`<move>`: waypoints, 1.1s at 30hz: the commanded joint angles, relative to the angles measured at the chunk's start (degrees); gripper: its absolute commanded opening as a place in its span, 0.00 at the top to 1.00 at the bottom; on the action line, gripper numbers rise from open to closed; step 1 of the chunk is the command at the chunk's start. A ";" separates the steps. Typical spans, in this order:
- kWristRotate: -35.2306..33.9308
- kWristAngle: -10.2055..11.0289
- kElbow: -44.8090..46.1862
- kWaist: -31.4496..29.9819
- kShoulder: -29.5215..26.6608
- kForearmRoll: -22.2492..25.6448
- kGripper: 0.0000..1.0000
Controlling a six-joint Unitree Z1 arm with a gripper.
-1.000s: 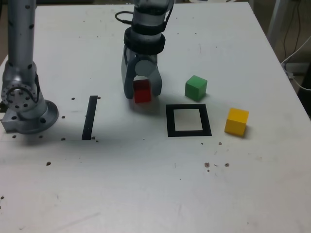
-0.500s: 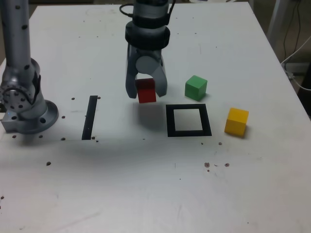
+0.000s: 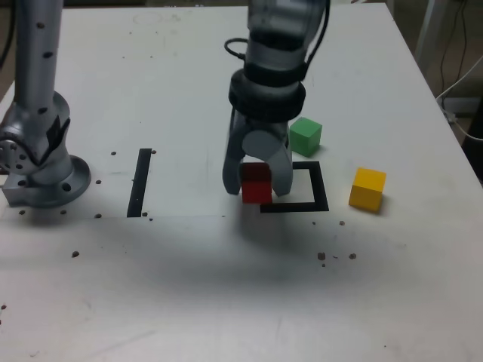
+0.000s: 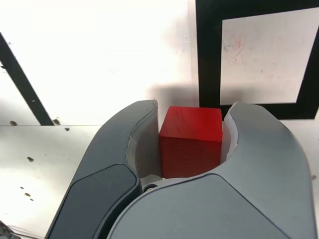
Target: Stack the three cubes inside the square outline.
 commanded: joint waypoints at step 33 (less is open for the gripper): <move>3.20 2.86 -8.56 5.15 6.98 1.62 0.70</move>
